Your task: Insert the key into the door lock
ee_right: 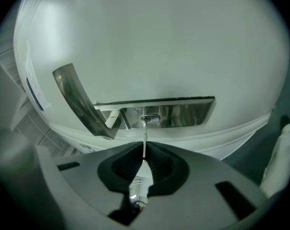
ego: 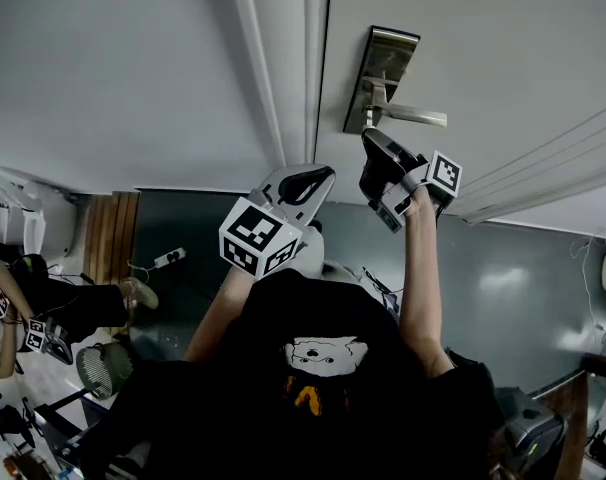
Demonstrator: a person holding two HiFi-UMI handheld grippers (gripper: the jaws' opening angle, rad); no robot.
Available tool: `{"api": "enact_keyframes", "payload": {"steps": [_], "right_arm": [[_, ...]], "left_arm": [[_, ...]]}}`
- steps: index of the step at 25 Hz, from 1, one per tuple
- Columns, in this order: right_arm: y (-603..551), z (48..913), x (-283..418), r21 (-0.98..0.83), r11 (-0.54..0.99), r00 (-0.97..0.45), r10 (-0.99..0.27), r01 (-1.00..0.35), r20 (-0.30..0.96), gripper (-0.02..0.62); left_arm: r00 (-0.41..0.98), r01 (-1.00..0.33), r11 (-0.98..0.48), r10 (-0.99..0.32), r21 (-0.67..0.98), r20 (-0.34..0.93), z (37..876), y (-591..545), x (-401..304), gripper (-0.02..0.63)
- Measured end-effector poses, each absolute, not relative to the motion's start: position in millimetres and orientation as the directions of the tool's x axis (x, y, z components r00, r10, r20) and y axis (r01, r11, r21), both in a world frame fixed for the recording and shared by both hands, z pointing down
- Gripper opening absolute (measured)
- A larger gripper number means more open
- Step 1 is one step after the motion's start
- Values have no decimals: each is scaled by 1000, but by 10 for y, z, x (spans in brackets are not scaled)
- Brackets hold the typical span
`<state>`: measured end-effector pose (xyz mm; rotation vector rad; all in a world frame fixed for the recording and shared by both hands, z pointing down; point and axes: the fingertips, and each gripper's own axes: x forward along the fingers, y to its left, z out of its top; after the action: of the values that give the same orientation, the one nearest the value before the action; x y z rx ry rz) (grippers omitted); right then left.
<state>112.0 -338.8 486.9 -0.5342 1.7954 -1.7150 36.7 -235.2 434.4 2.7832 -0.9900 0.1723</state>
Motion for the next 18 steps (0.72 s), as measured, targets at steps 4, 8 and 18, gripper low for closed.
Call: {"api": "enact_keyframes", "payload": {"steps": [4, 8, 18], "right_arm": [[-3409, 4853, 1124, -988, 75, -735, -661, 134, -150, 23], [-3510, 4875, 1166, -983, 59, -716, -678, 174, -167, 25], [-3628, 4882, 1175, -977, 87, -693, -692, 196, -201, 29]], "left_arm": [[767, -640, -757, -620, 131, 165, 4309, -2350, 341, 17], [762, -646, -751, -626, 132, 168, 4331, -2376, 325, 17], [755, -655, -744, -633, 132, 174, 4328, -2425, 300, 17]]}}
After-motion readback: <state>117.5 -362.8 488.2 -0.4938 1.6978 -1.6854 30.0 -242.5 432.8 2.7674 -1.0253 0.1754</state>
